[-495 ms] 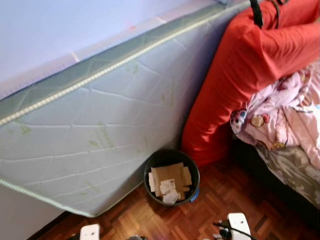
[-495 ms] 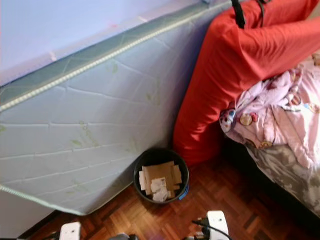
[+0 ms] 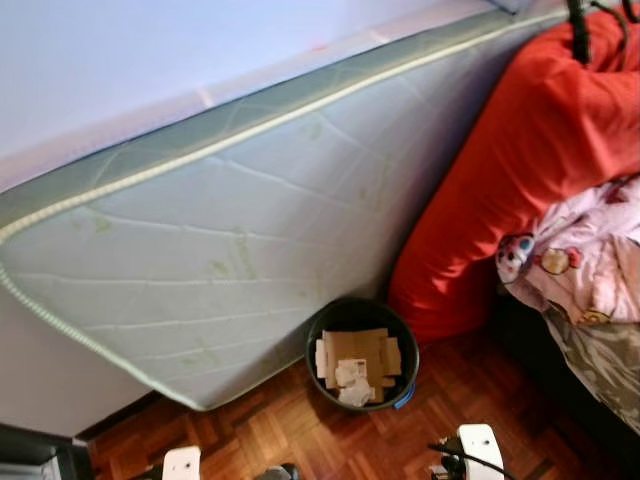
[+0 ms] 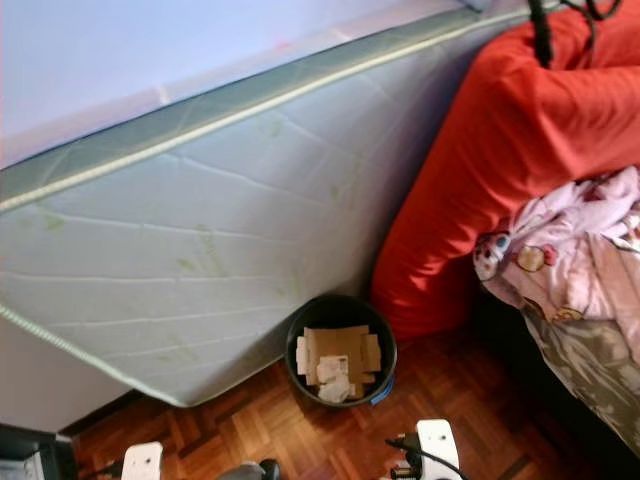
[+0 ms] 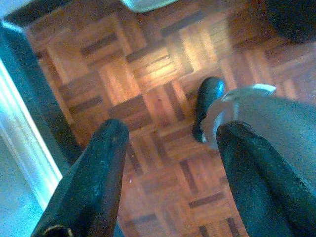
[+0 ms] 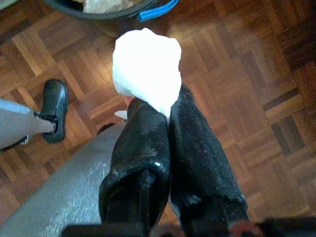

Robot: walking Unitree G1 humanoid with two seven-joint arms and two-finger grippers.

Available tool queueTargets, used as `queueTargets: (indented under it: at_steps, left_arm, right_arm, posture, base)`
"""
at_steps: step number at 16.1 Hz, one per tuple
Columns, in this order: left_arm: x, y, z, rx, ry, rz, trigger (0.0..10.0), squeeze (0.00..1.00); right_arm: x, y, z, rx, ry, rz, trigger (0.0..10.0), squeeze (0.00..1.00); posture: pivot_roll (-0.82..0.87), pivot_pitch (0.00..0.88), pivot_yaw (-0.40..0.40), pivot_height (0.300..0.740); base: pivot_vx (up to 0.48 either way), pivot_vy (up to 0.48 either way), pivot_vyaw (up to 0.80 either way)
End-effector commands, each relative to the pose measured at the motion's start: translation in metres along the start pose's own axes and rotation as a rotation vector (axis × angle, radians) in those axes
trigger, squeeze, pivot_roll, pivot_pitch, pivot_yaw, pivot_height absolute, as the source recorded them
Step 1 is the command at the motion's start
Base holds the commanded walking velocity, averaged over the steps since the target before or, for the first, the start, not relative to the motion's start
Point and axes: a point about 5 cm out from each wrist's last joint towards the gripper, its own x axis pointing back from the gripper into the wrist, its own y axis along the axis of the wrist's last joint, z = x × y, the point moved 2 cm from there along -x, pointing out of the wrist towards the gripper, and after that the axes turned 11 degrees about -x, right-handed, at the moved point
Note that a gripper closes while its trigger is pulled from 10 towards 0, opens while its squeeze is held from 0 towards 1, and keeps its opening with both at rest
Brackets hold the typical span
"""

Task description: Clean up the room

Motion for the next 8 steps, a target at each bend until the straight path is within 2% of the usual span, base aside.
queueTargets:
  at_steps: [1, 3, 5, 8]
  left_arm:
    - [0.0016, -0.0061, -0.0001, 0.009, 0.001, 0.013, 10.0, 0.0]
    - [0.0014, -0.0053, -0.001, 0.007, -0.006, 0.01, 10.0, 0.0]
    - [0.0011, -0.0031, -0.0016, 0.008, -0.005, 0.001, 10.0, 0.0]
    - [0.0004, 0.0003, -0.003, 0.01, -0.003, -0.009, 10.0, 0.0]
  right_arm:
    - [0.0043, -0.0154, -0.005, -0.005, -0.016, 0.045, 10.0, 0.0]
    - [0.0041, -0.0144, -0.0037, 0.025, -0.002, 0.042, 10.0, 0.0]
    - [0.0043, -0.015, -0.0036, -0.001, -0.003, 0.04, 10.0, 0.0]
    - [0.0042, -0.0148, -0.004, -0.006, -0.003, 0.042, 10.0, 0.0]
  posture:
    - [-0.04, 0.175, -0.006, 0.731]
    - [-0.04, 0.172, -0.005, 0.731]
    - [-0.04, 0.174, -0.006, 0.731]
    - [-0.04, 0.186, -0.011, 0.731]
  base:
    - [0.0, 0.0, 0.0]
    - [0.0, 0.0, 0.74]
    - [0.0, 0.0, 0.72]
    - [0.0, 0.0, 0.0]
